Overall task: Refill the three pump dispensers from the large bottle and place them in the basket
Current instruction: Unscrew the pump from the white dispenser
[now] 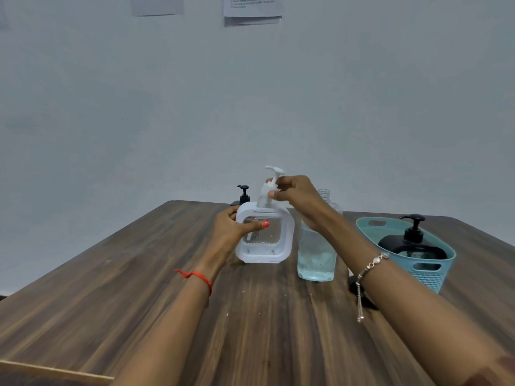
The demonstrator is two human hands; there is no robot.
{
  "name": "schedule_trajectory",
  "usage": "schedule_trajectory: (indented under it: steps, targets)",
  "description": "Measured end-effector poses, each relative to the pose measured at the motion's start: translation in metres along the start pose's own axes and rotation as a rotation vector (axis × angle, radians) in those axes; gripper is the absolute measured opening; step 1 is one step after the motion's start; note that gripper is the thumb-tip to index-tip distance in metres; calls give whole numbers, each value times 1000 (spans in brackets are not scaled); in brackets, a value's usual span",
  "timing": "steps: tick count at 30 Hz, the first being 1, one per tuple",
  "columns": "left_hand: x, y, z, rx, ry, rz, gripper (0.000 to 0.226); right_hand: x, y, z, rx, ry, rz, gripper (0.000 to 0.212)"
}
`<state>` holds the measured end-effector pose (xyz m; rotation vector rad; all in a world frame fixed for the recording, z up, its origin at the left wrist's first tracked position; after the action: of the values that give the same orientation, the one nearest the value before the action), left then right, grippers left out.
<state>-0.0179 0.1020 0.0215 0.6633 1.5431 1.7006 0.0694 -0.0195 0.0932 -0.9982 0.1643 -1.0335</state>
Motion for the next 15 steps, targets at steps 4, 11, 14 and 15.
schedule_trajectory:
  steps: [4, 11, 14, 15]
  targets:
    - [2, 2, 0, -1, 9, 1, 45, 10, -14, -1, 91, 136, 144, 29]
    - [7, -4, 2, 24, 25, -1, 40, 33, -33, -1, 250, 407, 262, 20]
    - [13, -6, 2, 37, 65, -23, 41, 41, -38, -3, 325, 469, 274, 27]
    - [16, -7, 3, 43, 90, -24, 44, 42, -38, -6, 335, 468, 265, 29]
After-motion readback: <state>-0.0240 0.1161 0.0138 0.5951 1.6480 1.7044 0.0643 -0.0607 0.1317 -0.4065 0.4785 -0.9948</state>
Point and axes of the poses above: each hand's wrist, its own z-axis towards the middle knuckle, its own x-axis out of the back of the hand, y = z × x, the point moved 4 cm from there along z, towards the middle knuckle, and after that the axes turned 12 degrees about x, right-handed, at the moved point
